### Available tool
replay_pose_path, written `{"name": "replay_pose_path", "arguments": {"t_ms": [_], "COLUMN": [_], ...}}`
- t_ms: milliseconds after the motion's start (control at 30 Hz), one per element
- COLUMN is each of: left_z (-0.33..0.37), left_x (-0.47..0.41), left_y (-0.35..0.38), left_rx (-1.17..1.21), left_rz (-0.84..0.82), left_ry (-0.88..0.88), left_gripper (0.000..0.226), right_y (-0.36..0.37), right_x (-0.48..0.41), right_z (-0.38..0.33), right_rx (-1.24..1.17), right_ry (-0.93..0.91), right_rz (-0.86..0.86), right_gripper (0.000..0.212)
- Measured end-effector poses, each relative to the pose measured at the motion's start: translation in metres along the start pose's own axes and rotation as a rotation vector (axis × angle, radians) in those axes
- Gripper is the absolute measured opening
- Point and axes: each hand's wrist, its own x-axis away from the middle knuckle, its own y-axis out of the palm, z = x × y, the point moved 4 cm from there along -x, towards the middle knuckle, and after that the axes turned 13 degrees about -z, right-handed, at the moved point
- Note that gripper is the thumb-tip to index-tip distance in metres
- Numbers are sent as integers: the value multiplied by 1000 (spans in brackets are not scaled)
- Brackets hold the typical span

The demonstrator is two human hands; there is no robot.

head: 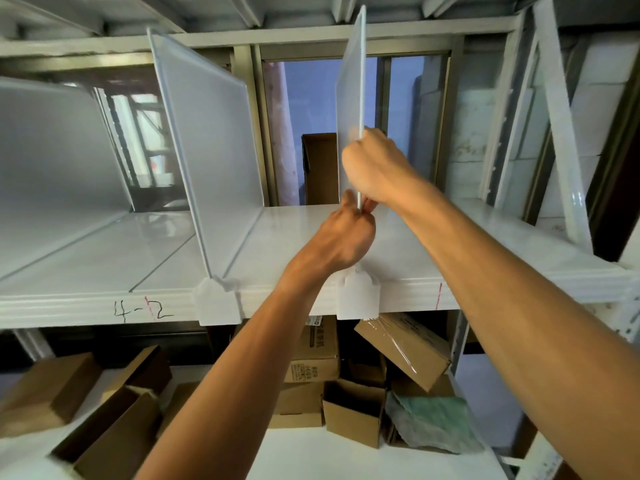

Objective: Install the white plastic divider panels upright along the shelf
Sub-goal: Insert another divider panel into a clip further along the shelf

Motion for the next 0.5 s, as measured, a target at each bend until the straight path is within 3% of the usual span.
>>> {"name": "replay_pose_path", "arguments": {"t_ms": [267,400,500], "left_z": [-9,-13,-13], "left_x": [0,0,1], "left_y": [9,12,12], "left_rx": [42,52,54], "left_rz": [48,66,64], "left_ry": [34,30,22], "left_gripper": [45,50,51], "right_y": [9,13,12], "right_x": [-4,-3,-3], "right_z": [10,12,13], "right_rx": [-30,-27,-26], "right_ry": [-62,-69,-67], "right_rz": [29,31,31], "right_gripper": [9,21,9]}}
